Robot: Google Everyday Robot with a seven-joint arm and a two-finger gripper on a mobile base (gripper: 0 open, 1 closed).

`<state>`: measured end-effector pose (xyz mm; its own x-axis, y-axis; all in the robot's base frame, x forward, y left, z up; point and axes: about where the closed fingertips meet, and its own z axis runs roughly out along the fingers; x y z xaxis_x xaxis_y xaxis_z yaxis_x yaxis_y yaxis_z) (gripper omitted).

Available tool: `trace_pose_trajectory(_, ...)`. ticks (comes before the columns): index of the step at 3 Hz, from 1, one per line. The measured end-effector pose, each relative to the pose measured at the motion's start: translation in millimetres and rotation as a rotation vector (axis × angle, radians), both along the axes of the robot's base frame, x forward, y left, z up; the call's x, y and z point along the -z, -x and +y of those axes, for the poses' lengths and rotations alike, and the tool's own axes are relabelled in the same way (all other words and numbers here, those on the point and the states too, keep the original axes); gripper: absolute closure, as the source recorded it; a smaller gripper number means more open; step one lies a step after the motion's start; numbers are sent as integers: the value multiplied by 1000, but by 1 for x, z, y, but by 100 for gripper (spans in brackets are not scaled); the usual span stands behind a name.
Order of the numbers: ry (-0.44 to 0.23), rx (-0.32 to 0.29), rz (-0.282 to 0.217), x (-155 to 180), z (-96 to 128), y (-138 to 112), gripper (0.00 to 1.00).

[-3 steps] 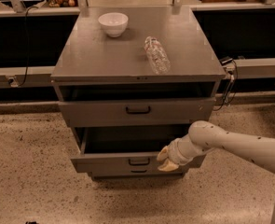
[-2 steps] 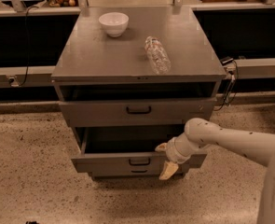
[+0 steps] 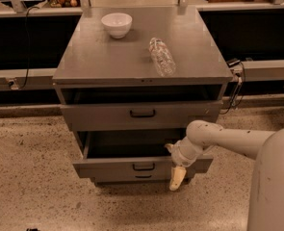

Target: Open middle drawer

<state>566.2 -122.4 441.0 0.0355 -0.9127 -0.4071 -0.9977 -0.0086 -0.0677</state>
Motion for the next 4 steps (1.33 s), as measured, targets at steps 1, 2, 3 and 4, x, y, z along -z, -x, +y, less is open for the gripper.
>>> trace_pose_trajectory(1,12,26,15,13,-11,-6,18)
trace_pose_trajectory(2,15,35,15,16,-15,-6,40)
trace_pose_trajectory(3,16,22,0,10,-14,-2,44)
trace_pose_trajectory(4,7,4,-18,-1,-9,3,42)
